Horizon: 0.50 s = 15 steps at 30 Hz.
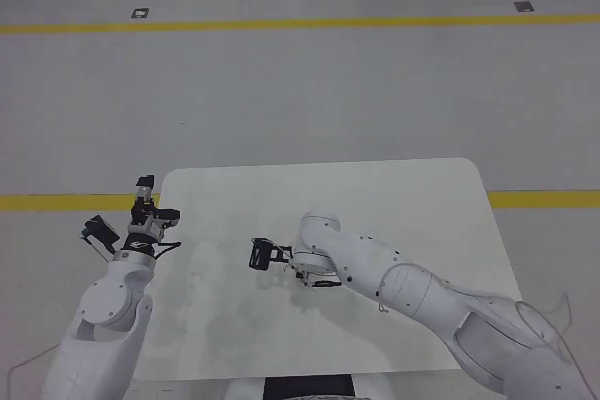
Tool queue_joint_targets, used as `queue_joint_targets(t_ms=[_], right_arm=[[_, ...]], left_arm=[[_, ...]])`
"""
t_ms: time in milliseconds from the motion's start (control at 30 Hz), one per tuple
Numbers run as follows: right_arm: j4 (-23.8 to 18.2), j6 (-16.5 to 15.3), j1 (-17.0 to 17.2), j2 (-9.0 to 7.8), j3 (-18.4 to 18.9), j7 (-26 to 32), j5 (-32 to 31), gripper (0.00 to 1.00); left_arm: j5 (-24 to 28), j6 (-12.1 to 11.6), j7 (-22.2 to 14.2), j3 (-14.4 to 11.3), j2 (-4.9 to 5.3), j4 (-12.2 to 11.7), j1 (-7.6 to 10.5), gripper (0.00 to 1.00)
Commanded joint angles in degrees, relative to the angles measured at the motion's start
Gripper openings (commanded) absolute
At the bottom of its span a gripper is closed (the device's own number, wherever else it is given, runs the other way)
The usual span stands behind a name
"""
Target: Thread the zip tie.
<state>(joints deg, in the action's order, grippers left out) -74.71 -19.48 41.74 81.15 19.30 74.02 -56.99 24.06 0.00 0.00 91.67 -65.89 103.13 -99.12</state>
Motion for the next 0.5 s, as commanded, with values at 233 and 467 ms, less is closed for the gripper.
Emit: queue_joint_targets(t_ms=[233, 467], right_arm=[[2.80, 0.00, -0.90, 0.48, -1.83, -2.92, 0.40, 0.18], [5.37, 0.00, -1.54, 1.47, -3.65, -4.75, 0.38, 0.15]], left_arm=[[0.00, 0.00, 0.00, 0.00, 0.00, 0.00, 0.00, 1.00], [0.00, 0.00, 0.00, 0.00, 0.00, 0.00, 0.00, 1.00]])
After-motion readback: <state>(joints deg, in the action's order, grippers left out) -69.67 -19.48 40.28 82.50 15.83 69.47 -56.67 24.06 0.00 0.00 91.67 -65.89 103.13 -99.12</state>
